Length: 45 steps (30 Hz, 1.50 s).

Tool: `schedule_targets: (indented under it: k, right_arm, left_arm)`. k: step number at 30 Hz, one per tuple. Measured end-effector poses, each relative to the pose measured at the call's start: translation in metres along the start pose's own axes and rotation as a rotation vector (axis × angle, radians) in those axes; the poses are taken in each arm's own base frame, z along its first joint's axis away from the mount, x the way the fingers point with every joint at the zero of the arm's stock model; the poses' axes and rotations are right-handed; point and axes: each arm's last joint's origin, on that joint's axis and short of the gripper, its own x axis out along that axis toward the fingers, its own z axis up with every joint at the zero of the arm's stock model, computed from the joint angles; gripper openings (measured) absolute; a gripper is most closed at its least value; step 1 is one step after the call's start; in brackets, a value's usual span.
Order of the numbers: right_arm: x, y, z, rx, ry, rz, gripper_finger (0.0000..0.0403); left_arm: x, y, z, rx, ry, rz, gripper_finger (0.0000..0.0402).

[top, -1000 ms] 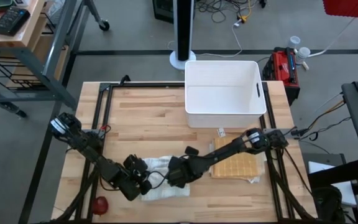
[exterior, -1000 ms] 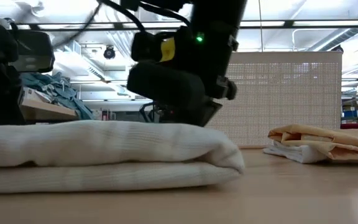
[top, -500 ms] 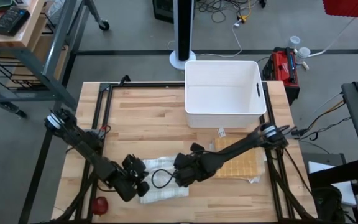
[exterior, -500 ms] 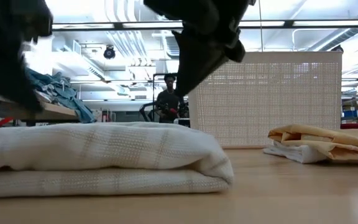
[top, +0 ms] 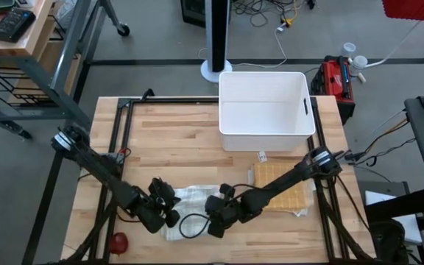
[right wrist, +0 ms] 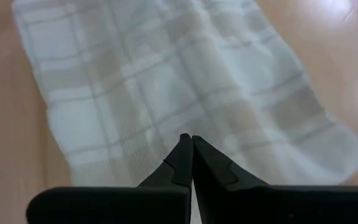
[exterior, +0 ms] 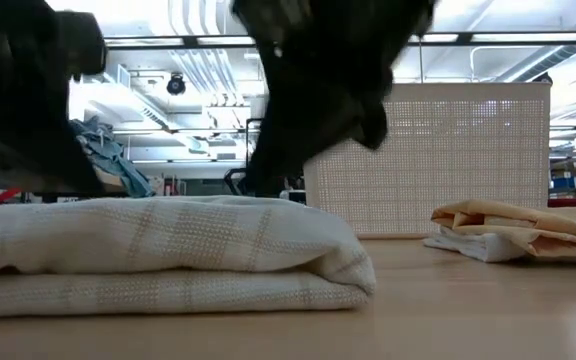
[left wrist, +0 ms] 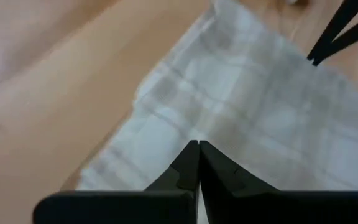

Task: Fold towel
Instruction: Fold the white checkered towel

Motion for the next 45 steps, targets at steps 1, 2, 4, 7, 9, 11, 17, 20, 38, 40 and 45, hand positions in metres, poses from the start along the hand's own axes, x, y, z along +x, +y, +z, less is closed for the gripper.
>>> schedule_targets:
  k: [1,2,4,7,9,11,17,20,38,40,45]
  right_arm:
    - [0.004,-0.001,-0.002,0.015,-0.001,0.003,0.0000]
    - [0.008,-0.003,-0.004,0.036,0.001,0.006,0.0000]
    - [0.018,-0.009,-0.012,0.061,0.035,-0.009,0.0000]
    - [0.029,-0.018,-0.024,0.101,0.077,-0.033,0.0000]
    - [0.030,-0.022,-0.029,0.131,0.088,-0.033,0.0000]
    - [0.032,-0.025,-0.034,0.148,0.094,-0.041,0.0000]
    - [0.032,-0.023,-0.035,0.151,0.072,-0.014,0.0000]
    - [0.027,-0.022,-0.031,0.143,0.062,0.013,0.0000]
    - [0.016,-0.033,0.000,0.162,-0.119,0.025,0.0000]
    - [0.018,-0.039,0.000,0.168,-0.114,0.011,0.0000]
    - [0.024,-0.049,-0.008,0.197,-0.074,-0.018,0.0000]
  left_arm:
    - [0.005,0.000,-0.003,-0.006,0.008,-0.003,0.0000]
    - [0.009,0.001,-0.006,-0.006,0.012,0.004,0.0000]
    - [0.018,0.005,-0.012,-0.009,0.040,0.043,0.0000]
    - [0.027,0.013,-0.023,-0.038,0.113,0.131,0.0000]
    - [0.029,0.017,-0.028,-0.081,0.138,0.186,0.0000]
    - [0.027,0.020,-0.030,-0.108,0.148,0.226,0.0000]
    - [0.018,0.019,-0.024,-0.073,0.149,0.217,0.0000]
    - [0.005,0.014,-0.012,-0.075,0.134,0.174,0.0000]
    - [0.008,-0.022,-0.011,0.004,0.177,-0.106,0.0000]
    - [0.018,-0.018,-0.022,-0.005,0.259,-0.053,0.0000]
    - [0.029,-0.016,-0.038,-0.043,0.301,0.035,0.0000]
